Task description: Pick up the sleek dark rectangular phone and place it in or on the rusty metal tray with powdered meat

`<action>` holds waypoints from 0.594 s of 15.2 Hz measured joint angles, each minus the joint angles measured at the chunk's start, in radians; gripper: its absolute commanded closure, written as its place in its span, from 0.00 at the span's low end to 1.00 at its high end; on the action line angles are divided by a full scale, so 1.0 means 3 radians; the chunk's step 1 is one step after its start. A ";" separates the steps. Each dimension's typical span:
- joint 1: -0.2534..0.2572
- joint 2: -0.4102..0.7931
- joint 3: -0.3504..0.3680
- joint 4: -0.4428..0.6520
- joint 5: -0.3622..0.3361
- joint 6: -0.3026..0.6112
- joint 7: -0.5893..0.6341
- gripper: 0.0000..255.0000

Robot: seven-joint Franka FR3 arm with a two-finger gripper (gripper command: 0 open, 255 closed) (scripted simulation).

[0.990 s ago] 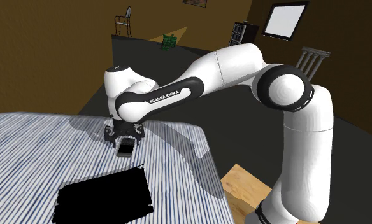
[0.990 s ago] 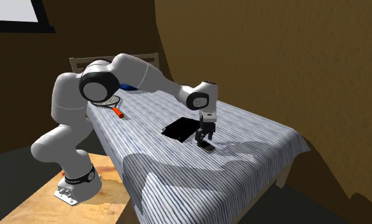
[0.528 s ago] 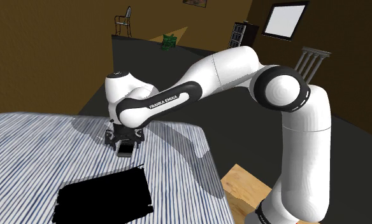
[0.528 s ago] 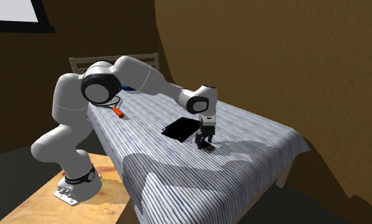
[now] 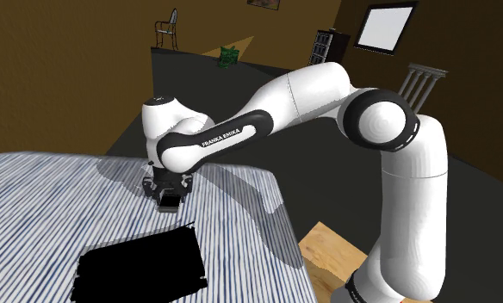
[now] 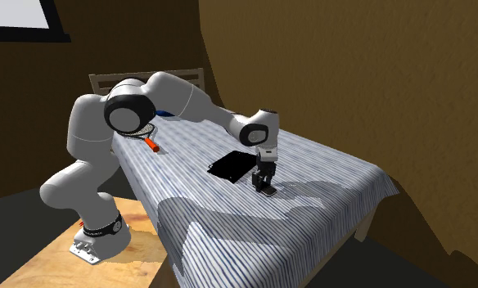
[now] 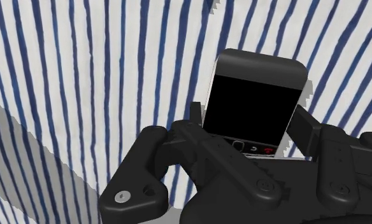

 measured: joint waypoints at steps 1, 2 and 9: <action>0.0000 0.0001 0.0000 0.0001 0.0000 0.0000 0.0000 1.00; 0.0000 0.0001 0.0000 0.0001 0.0000 0.0001 0.0000 1.00; -0.0013 -0.0065 0.0020 0.0037 0.0040 -0.0102 -0.0027 1.00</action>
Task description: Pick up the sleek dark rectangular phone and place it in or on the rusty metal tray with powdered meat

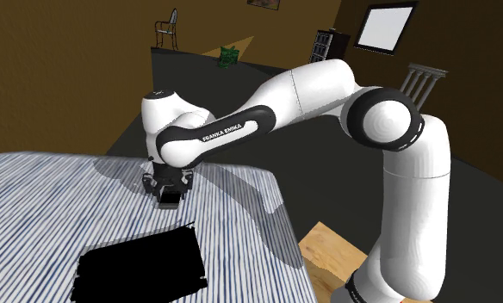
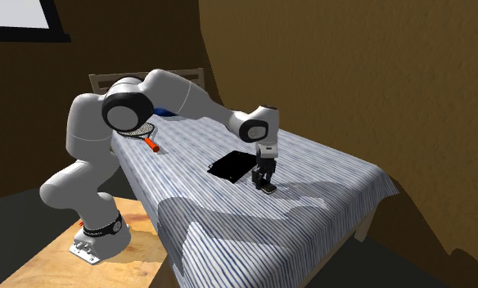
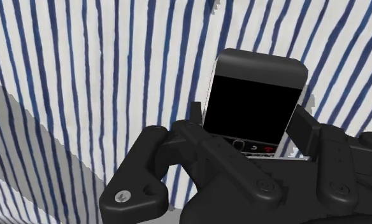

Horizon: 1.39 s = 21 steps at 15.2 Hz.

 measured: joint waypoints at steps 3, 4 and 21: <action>-0.0005 -0.0056 0.0019 0.0066 0.0036 -0.0116 -0.0023 1.00; -0.0010 -0.0078 0.0024 0.0081 0.0049 -0.0151 -0.0035 1.00; -0.0010 -0.0302 0.0094 0.0483 0.0190 -0.0748 -0.0125 1.00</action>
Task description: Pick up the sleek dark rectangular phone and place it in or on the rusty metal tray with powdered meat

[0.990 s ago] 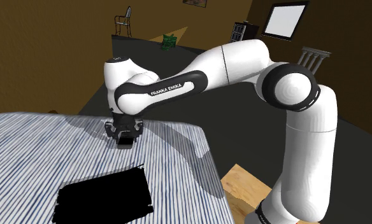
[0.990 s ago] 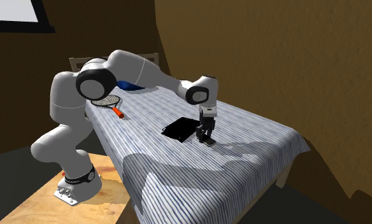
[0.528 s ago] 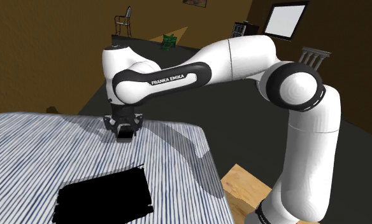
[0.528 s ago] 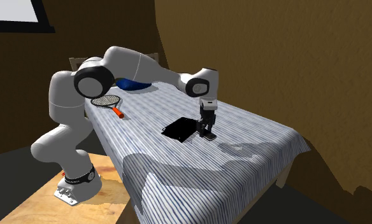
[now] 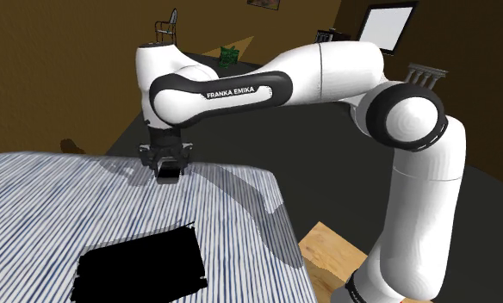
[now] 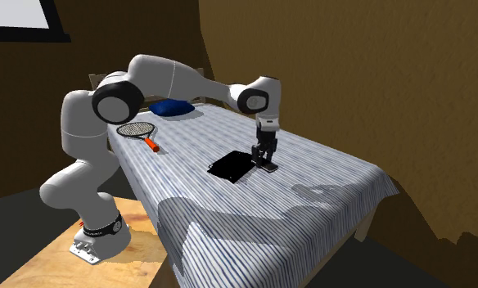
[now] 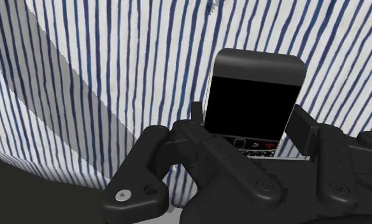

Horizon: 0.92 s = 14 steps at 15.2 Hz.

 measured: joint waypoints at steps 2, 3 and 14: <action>0.0053 -0.0061 0.0040 -0.0068 0.0020 0.0003 0.0093 1.00; 0.0080 -0.0119 0.0068 -0.0152 0.0042 0.0027 0.0154 1.00; 0.0507 -0.0361 0.0358 -0.0461 0.0131 0.0056 0.0875 1.00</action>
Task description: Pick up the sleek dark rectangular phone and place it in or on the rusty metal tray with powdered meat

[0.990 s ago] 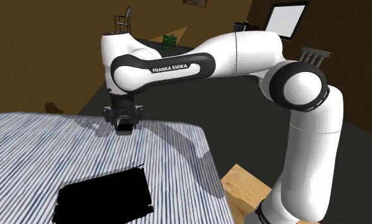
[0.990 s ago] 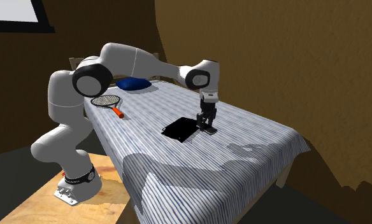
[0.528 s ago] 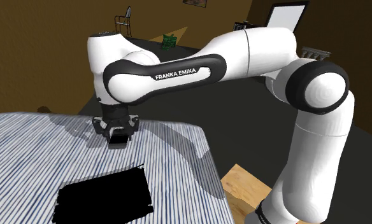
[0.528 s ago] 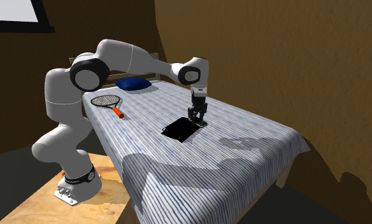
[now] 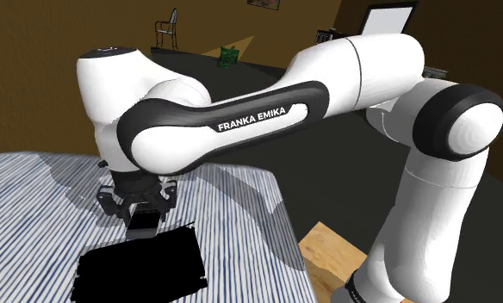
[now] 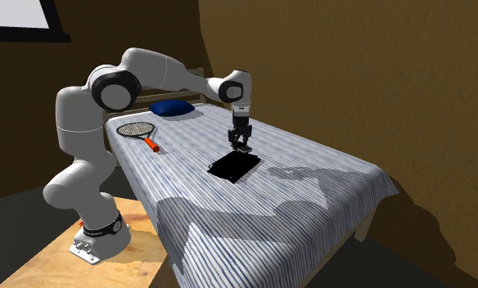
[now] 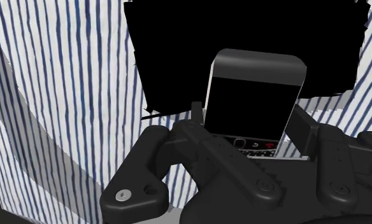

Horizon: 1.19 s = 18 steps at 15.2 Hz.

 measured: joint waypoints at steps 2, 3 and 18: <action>0.0069 -0.0048 0.0052 -0.0062 0.0024 0.0011 0.0122 1.00; 0.0123 -0.0028 0.0078 -0.0047 0.0011 0.0006 0.0201 1.00; 0.0212 0.0205 0.0046 -0.0392 -0.0165 0.0524 0.0410 1.00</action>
